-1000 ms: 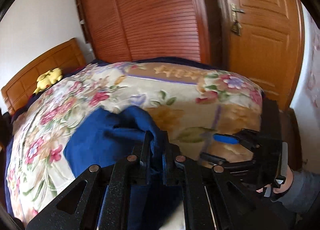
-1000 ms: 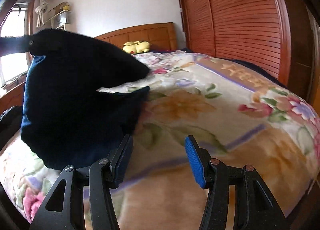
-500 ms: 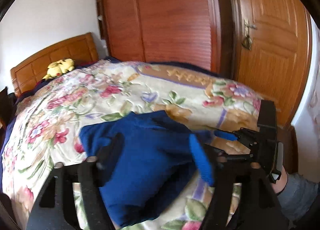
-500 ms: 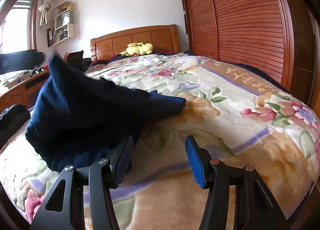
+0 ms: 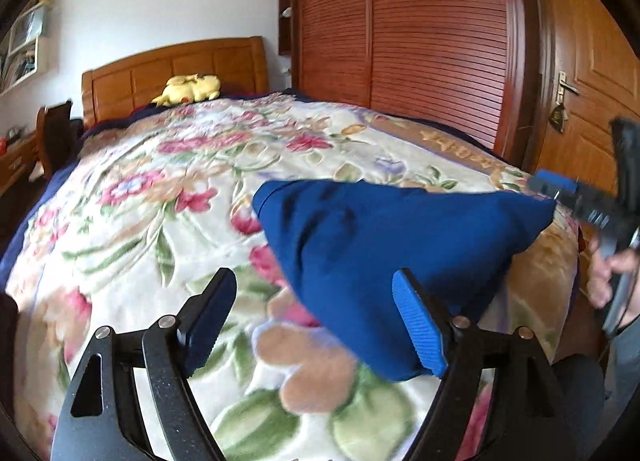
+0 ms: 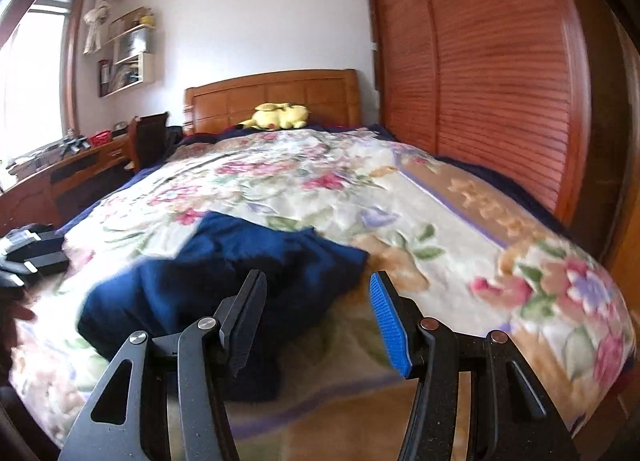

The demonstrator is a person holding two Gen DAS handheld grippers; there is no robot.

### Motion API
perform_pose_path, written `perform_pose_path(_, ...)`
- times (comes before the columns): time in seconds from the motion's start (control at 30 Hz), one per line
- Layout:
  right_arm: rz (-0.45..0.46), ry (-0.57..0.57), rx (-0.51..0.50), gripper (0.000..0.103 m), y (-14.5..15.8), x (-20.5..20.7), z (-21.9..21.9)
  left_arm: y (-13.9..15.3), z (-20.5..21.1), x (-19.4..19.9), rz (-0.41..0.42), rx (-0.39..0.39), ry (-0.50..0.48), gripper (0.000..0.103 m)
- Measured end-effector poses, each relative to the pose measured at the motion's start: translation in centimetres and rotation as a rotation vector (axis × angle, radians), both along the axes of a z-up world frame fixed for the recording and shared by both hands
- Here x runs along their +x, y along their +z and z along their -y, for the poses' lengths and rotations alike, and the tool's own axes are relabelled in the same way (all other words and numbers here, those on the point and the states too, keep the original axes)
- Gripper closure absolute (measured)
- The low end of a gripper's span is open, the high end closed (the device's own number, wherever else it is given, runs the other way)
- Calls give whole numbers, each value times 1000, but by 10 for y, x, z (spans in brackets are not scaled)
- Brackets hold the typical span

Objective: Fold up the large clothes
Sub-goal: 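Grasp the folded jacket bundle with the right tool and lift it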

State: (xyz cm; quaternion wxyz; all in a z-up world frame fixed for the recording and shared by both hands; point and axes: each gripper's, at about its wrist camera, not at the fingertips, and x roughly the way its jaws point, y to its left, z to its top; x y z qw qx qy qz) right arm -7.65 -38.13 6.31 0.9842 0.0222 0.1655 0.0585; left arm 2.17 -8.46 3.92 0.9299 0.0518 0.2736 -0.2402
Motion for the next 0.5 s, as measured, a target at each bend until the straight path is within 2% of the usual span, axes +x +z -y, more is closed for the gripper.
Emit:
perform_pose_path(0.1, -10, 65, -32, 47, 20, 4, -23, -12, -12, 5, -20, -38, 14, 22)
perform_pose_path(0.17, -37, 109, -45, 47, 25, 10, -37, -18, -18, 8, -36, -53, 23, 14)
perform_pose_path(0.23, -66, 140, -58, 47, 24, 15, -46, -22, -24, 10, -42, -52, 34, 14)
perform_pose_path(0.33, -129, 132, -94, 47, 10, 24, -52, -28, -32, 9, -43, -47, 35, 14)
perform_pose_path(0.5, -287, 86, -112, 47, -28, 39, -43, -36, -41, 8, -55, -30, 32, 13)
